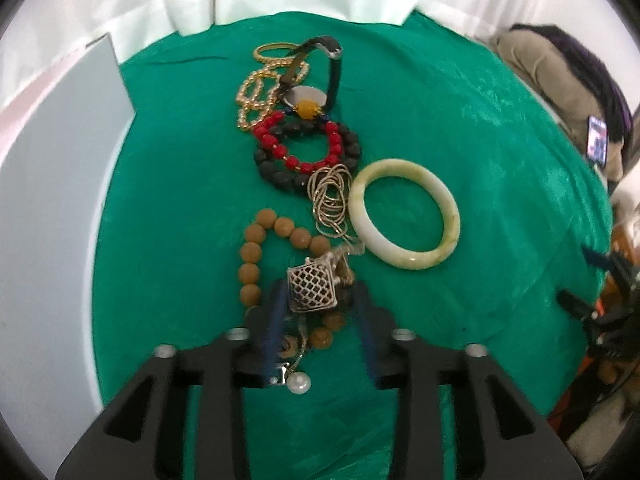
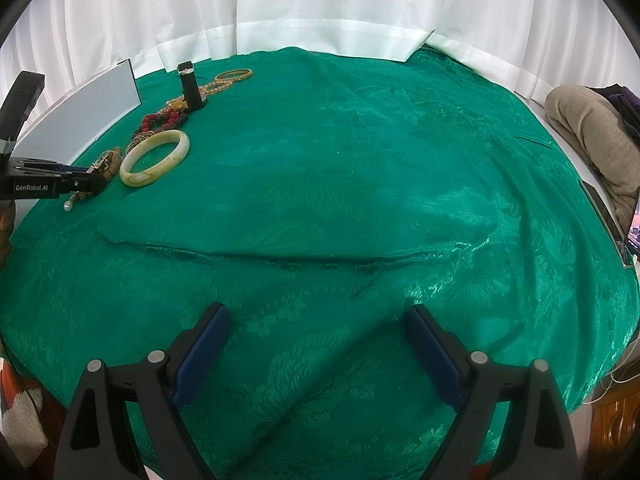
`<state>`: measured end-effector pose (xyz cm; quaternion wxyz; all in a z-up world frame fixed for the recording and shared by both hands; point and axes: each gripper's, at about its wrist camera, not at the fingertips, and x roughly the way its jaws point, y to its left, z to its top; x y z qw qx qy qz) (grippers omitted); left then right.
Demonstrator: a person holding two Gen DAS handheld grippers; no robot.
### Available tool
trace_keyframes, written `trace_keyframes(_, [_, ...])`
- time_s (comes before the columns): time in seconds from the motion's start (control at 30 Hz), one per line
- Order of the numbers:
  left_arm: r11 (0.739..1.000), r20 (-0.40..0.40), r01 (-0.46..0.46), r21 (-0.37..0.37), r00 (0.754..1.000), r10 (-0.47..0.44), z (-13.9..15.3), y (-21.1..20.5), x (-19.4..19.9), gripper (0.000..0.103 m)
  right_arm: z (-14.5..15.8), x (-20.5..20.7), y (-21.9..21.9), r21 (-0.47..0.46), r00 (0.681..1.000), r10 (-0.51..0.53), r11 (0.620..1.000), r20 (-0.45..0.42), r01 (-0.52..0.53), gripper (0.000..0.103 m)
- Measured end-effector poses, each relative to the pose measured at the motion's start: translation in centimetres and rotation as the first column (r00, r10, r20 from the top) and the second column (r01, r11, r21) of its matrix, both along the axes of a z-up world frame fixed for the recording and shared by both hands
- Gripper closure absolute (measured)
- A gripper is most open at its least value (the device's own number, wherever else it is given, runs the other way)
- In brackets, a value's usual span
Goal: Organize jewelry
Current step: 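Lower the left tool onto the silver filigree pendant and close on it, then carry the silver pendant to the box with left tool while right tool carries dark charm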
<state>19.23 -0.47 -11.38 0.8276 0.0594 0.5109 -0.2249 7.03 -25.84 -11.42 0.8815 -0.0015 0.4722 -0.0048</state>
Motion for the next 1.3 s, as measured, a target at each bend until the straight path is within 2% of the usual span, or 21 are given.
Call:
trace_keyframes(0.03, [1.000,0.004,-0.004,-0.005,1.000,0.004,0.1,0.1,0.0,0.049,0.0,0.0,0.0,0.000,1.000,0.000,1.000,0.000,0.000,0.011])
trace_keyframes(0.07, [1.000,0.006,-0.006,-0.011,1.000,0.006,0.2,0.2,-0.2,0.048,0.0,0.1,0.0,0.000,1.000,0.000,1.000,0.000,0.000,0.011])
trace_keyframes(0.27, [0.999,-0.007,-0.014,-0.037,1.000,0.014,0.1,0.4,0.1,0.048,0.0,0.0,0.0,0.000,1.000,-0.001,1.000,0.002,0.001,0.011])
trace_keyframes(0.4, [0.994,-0.040,-0.050,-0.100,0.998,0.046,0.2,0.7,0.7,0.048,0.0,-0.1,0.0,0.000,1.000,0.000,1.000,0.002,0.000,0.011])
trace_keyframes(0.43, [0.993,-0.047,-0.054,-0.109,0.998,0.049,0.2,0.7,0.8,0.051,0.0,0.0,0.0,0.000,1.000,0.000,1.000,0.002,0.000,0.011])
trace_keyframes(0.47, [0.992,-0.051,-0.060,-0.112,0.997,0.054,0.2,0.9,0.8,0.068,0.0,0.0,0.0,0.000,1.000,0.000,1.000,0.002,0.000,0.011])
trace_keyframes(0.5, [0.991,-0.060,-0.062,-0.117,0.997,0.056,0.1,1.1,0.8,0.071,0.0,-0.1,0.1,0.000,1.000,0.000,1.000,0.002,0.000,0.011])
trace_keyframes(0.63, [0.984,-0.051,-0.105,-0.143,0.994,0.099,0.6,1.7,0.5,0.072,0.0,0.0,0.0,0.001,1.000,0.000,1.000,0.002,0.000,0.011])
trace_keyframes(0.97, [0.935,0.059,-0.168,-0.313,0.979,0.196,8.4,3.7,-3.0,0.072,0.0,0.1,0.0,0.001,1.000,0.000,1.000,-0.002,0.000,0.011])
trace_keyframes(1.1, [0.910,0.079,-0.191,-0.367,0.969,0.236,11.4,4.0,-3.2,0.072,0.0,0.0,0.0,0.001,1.000,-0.001,1.000,-0.002,0.001,0.011])
trace_keyframes(1.3, [0.896,0.110,-0.216,-0.389,0.954,0.278,14.6,5.1,-4.6,0.072,0.0,0.0,0.0,0.001,1.000,-0.001,1.000,-0.003,0.001,0.011])
